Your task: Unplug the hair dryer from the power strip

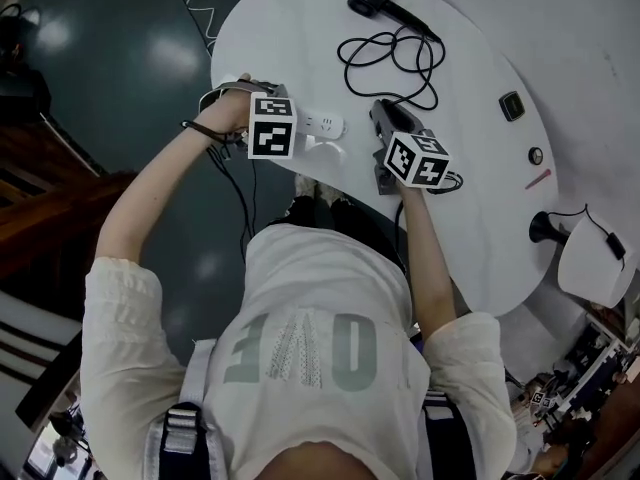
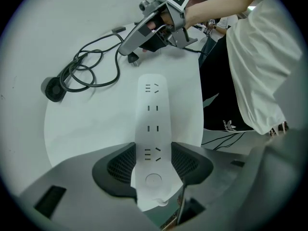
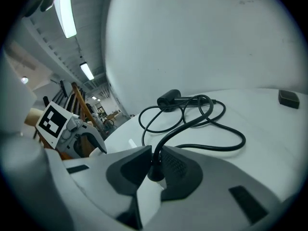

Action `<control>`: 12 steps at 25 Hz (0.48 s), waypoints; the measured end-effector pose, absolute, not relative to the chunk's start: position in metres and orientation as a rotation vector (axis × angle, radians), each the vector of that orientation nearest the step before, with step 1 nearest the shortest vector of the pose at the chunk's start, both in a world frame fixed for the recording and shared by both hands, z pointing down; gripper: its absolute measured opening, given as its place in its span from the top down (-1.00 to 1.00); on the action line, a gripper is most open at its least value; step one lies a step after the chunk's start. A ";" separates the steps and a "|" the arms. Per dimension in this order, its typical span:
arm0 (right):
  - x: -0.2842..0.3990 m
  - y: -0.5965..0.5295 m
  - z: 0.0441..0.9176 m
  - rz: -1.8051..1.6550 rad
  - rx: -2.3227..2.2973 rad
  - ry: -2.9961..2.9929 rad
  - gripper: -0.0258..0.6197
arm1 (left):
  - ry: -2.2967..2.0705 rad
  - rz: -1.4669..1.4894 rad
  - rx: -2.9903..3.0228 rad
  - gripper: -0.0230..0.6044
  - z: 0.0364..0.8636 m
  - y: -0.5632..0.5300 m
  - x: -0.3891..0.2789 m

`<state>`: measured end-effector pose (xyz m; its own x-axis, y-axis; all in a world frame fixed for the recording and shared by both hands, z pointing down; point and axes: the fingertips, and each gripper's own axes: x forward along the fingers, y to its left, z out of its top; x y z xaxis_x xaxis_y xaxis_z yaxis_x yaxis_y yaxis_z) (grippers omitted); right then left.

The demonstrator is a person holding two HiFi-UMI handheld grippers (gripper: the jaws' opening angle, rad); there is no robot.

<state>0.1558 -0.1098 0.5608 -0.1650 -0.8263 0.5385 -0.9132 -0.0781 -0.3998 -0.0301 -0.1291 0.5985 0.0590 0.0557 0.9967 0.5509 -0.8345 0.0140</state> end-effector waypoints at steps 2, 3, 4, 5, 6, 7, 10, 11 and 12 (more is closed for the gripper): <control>0.158 -0.108 0.561 1.022 1.964 -2.019 0.75 | -0.610 -1.831 -1.970 0.20 0.598 -0.129 -0.029; 0.160 -0.107 0.562 0.998 1.972 -2.000 0.73 | -0.612 -1.831 -1.969 0.20 0.598 -0.129 -0.029; 0.162 -0.106 0.563 0.975 1.975 -1.978 0.65 | -0.612 -1.832 -1.968 0.20 0.598 -0.128 -0.029; 0.163 -0.105 0.564 0.957 1.976 -1.957 0.51 | -0.612 -1.833 -1.966 0.20 0.598 -0.128 -0.029; 0.165 -0.104 0.565 0.946 1.977 -1.943 0.41 | -0.612 -1.834 -1.963 0.20 0.598 -0.128 -0.030; 0.166 -0.103 0.566 0.940 1.977 -1.935 0.37 | -0.612 -1.834 -1.963 0.20 0.598 -0.128 -0.030; 0.168 -0.101 0.566 0.918 1.966 -1.921 0.33 | -0.619 -1.832 -1.964 0.20 0.598 -0.128 -0.030; 0.168 -0.101 0.566 0.905 1.958 -1.916 0.30 | -0.623 -1.832 -1.957 0.20 0.599 -0.127 -0.030; 0.167 -0.100 0.565 0.890 1.949 -1.912 0.28 | -0.625 -1.832 -1.941 0.20 0.599 -0.127 -0.030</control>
<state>0.1672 -0.1004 0.5653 -0.0590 -0.8050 0.5903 -0.9701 -0.0934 -0.2242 -0.0304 -0.1270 0.5994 0.0420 0.0498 0.9979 0.5703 -0.8212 0.0170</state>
